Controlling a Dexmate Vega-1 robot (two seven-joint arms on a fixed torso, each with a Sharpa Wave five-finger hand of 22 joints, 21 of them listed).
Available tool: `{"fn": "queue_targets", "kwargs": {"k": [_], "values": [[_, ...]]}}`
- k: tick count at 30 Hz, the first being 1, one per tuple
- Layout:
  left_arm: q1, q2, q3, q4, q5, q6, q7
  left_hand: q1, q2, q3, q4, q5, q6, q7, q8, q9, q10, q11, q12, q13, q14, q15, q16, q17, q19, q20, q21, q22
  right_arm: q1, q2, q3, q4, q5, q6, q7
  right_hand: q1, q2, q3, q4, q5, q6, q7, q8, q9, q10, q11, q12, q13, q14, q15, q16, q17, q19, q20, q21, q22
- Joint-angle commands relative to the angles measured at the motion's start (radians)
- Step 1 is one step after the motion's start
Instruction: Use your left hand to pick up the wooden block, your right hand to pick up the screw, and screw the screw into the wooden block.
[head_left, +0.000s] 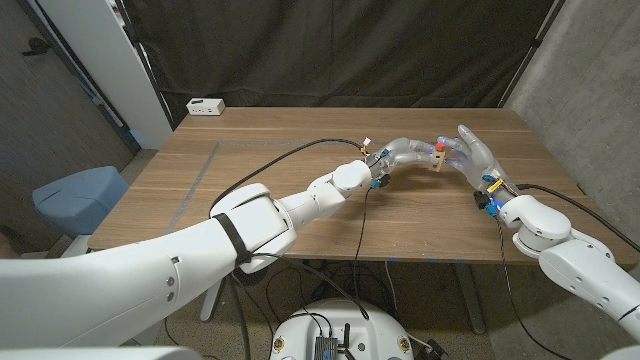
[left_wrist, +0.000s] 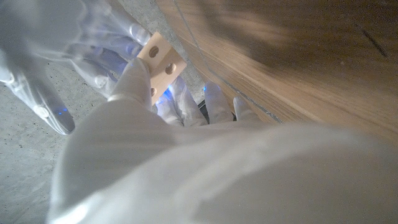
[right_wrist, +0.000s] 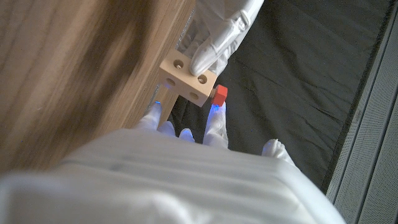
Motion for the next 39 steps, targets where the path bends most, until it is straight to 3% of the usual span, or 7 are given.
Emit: {"fn": "queue_targets", "kwargs": {"k": [1,39], "values": [[-0.002,-0.002,0.001,0.0,-0.003,0.007,-0.001,0.006,0.03,0.037,0.029,0.007,0.102,0.03,0.011,0.003,0.011,-0.003,0.017,0.14,0.012,-0.055,0.0,0.004,0.003,-0.007,0.001,0.003,-0.004,-0.003,0.005,-0.01,-0.001,-0.006,-0.009,-0.007,-0.001,-0.002,-0.001,0.007,0.019,0.003,0.01,0.001,0.009,-0.001,0.008,0.003,-0.021,0.001,0.006,0.003,0.004,0.005,0.007,0.003],[0.008,0.003,-0.003,-0.003,0.002,-0.027,-0.004,0.003,0.03,0.039,0.03,0.008,0.104,0.034,0.011,0.003,0.012,-0.003,0.017,0.14,0.012,-0.055,-0.001,0.003,0.004,-0.007,0.001,0.003,-0.063,0.013,0.036,-0.048,0.0,-0.023,-0.055,-0.002,0.003,-0.003,-0.001,0.013,0.086,0.014,0.024,0.002,0.058,0.004,0.017,0.003,0.009,0.003,0.014,0.001,0.03,0.004,0.013,0.003]]}}
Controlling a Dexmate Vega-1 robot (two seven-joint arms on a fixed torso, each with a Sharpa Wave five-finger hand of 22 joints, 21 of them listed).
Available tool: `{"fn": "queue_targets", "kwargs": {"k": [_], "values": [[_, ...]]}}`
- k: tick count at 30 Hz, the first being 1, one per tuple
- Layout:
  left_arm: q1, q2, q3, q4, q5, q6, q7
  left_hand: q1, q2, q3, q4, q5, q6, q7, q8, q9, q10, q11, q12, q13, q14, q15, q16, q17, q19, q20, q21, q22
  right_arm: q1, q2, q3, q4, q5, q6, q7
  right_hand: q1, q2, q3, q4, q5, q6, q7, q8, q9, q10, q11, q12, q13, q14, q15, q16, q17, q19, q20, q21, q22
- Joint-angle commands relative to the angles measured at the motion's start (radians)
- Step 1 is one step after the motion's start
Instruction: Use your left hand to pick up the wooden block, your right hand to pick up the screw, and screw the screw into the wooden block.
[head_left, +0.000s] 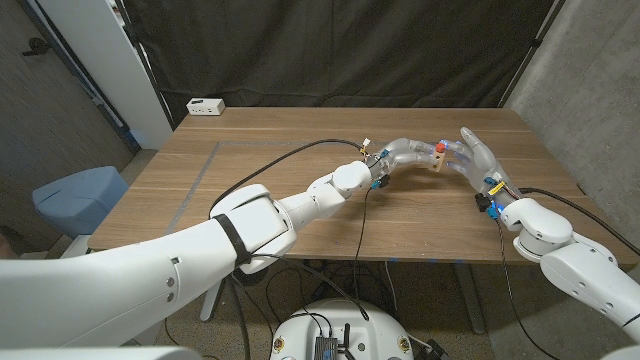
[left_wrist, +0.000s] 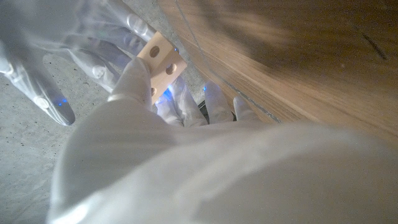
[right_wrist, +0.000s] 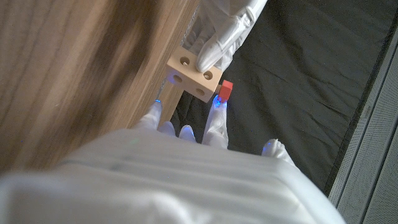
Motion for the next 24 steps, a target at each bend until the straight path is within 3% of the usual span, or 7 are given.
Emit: {"fn": "queue_targets", "kwargs": {"k": [1,24], "values": [[0.005,0.002,-0.002,-0.003,0.007,-0.017,-0.002,0.003,0.03,0.039,0.03,0.004,0.103,0.034,0.011,0.002,0.014,-0.001,0.017,0.14,0.012,-0.055,-0.001,0.003,0.003,-0.007,0.001,0.002,-0.028,0.006,0.016,-0.015,-0.002,0.0,-0.017,-0.002,0.003,-0.003,-0.001,0.009,0.014,0.003,0.01,0.002,0.009,0.001,0.009,0.003,0.009,0.003,0.006,0.003,0.011,0.002,0.008,0.003],[0.009,-0.002,-0.003,-0.004,0.011,-0.017,-0.001,0.002,0.031,0.04,0.03,0.004,0.104,0.034,0.011,0.002,0.013,-0.002,0.017,0.14,0.013,-0.054,-0.001,0.003,0.003,-0.008,0.001,0.003,-0.066,0.027,0.045,-0.048,-0.031,-0.003,-0.052,0.006,0.004,-0.002,-0.004,0.012,0.068,0.012,0.02,0.002,0.054,-0.022,0.015,0.002,0.038,-0.005,0.011,0.001,0.038,0.001,0.012,0.003]]}}
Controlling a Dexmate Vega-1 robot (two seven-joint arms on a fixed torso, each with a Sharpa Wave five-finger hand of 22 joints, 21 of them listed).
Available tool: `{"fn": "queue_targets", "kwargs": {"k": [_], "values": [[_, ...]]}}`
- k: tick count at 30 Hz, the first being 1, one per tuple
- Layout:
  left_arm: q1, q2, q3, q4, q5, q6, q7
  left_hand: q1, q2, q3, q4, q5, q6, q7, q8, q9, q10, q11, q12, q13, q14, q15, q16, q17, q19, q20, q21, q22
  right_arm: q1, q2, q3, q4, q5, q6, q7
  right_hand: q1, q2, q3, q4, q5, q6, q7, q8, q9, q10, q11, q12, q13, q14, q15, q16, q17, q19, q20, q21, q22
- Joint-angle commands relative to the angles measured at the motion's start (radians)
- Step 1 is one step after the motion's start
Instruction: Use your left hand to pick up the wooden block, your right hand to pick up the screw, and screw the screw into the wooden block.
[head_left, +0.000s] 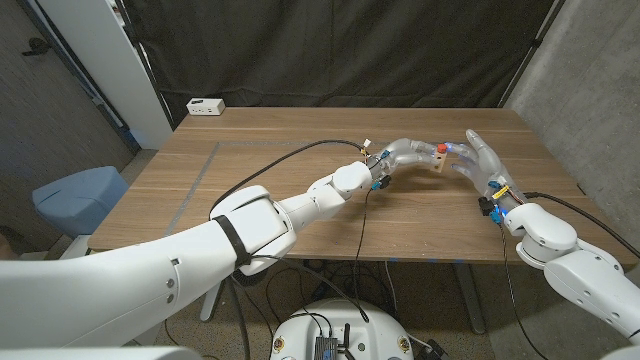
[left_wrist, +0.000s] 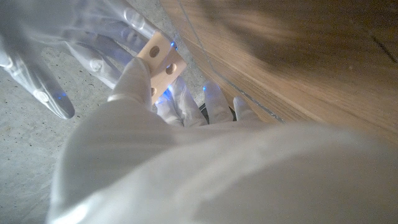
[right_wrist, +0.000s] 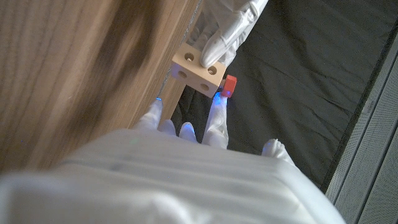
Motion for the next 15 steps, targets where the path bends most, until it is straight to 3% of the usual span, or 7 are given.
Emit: {"fn": "queue_targets", "kwargs": {"k": [1,15], "values": [[0.003,-0.002,-0.002,-0.001,0.002,0.002,0.001,0.001,0.031,0.04,0.031,0.008,0.103,0.034,0.011,0.003,0.012,-0.002,0.017,0.141,0.007,-0.048,-0.001,0.003,0.003,-0.007,0.001,0.003,-0.016,0.012,0.012,-0.015,-0.017,-0.005,-0.021,0.006,0.004,-0.002,-0.005,0.005,0.023,-0.002,0.008,0.002,0.007,-0.007,0.003,0.002,0.014,0.0,0.005,0.001,0.012,0.003,0.004,0.003],[-0.006,-0.007,-0.002,0.003,-0.008,0.042,-0.007,0.001,0.031,0.041,0.03,0.009,0.104,0.033,0.011,0.003,0.011,-0.002,0.017,0.141,0.007,-0.048,-0.001,0.003,0.003,-0.008,0.001,0.003,-0.016,0.018,0.013,-0.021,-0.018,-0.02,-0.023,0.011,0.005,-0.001,-0.007,0.006,0.079,0.008,0.02,0.002,0.04,-0.023,0.005,0.002,0.029,-0.004,0.004,-0.001,0.026,0.006,0.003,0.003]]}}
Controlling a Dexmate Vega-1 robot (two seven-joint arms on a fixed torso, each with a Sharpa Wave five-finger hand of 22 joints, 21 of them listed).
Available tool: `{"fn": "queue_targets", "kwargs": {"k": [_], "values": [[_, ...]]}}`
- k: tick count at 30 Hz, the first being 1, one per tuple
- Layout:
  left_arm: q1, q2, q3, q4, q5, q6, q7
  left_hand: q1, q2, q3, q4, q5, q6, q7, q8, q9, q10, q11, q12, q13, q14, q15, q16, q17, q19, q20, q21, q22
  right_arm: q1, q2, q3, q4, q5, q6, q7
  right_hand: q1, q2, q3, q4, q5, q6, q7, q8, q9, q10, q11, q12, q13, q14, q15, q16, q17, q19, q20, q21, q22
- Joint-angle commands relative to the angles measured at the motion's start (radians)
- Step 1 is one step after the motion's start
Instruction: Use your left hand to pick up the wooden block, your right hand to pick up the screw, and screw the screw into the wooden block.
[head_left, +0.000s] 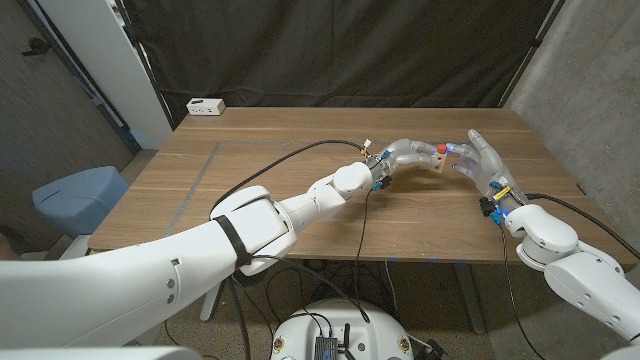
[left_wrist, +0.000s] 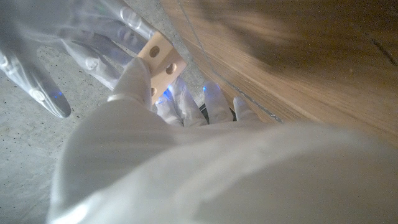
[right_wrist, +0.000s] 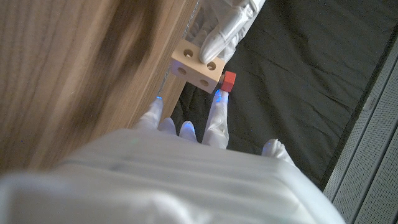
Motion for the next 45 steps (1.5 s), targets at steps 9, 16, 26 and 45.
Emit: {"fn": "queue_targets", "kwargs": {"k": [9,16,26,45], "values": [[-0.011,-0.007,0.0,0.006,-0.018,0.05,-0.008,0.0,0.031,0.041,0.031,0.004,0.103,0.035,0.011,0.003,0.012,-0.001,0.017,0.142,0.008,-0.05,-0.001,0.003,0.004,-0.008,0.001,0.003,-0.001,0.007,0.002,-0.01,-0.001,-0.02,-0.001,0.015,0.007,0.003,-0.005,0.008,0.079,0.017,0.021,0.001,0.034,-0.015,0.005,0.002,0.02,0.002,0.004,-0.002,0.017,0.005,0.002,0.003],[-0.012,-0.005,0.003,0.006,-0.019,0.05,-0.006,-0.001,0.032,0.042,0.031,0.005,0.102,0.034,0.011,0.003,0.011,0.0,0.017,0.142,0.008,-0.05,-0.001,0.003,0.003,-0.007,0.001,0.003,0.009,0.004,-0.003,0.001,0.007,-0.013,0.024,0.016,0.007,0.004,-0.006,0.008,0.102,0.019,0.025,0.001,0.047,-0.018,0.006,0.002,0.025,-0.002,0.004,-0.002,0.019,0.005,0.001,0.003],[-0.014,-0.004,0.005,0.006,-0.02,0.053,-0.003,0.0,0.033,0.044,0.03,0.006,0.103,0.035,0.011,0.003,0.013,-0.001,0.017,0.142,0.008,-0.049,-0.002,0.003,0.003,-0.008,0.001,0.003,0.009,0.004,-0.003,0.005,0.011,-0.005,0.027,0.017,0.008,0.004,-0.006,0.009,0.104,0.021,0.023,0.0,0.049,-0.019,0.004,0.002,0.025,-0.002,0.002,-0.002,0.02,0.006,0.0,0.003],[-0.019,0.001,0.013,0.005,-0.011,0.041,0.003,0.0,0.033,0.046,0.03,0.006,0.102,0.034,0.01,0.003,0.012,-0.002,0.017,0.141,0.007,-0.049,-0.002,0.003,0.003,-0.008,0.001,0.002,-0.011,0.036,0.015,-0.021,-0.025,-0.011,-0.055,0.022,0.01,0.005,-0.009,0.01,0.092,0.026,0.008,0.0,0.064,0.003,0.0,0.002,0.049,0.007,0.007,-0.003,0.053,0.003,0.007,0.003]]}}
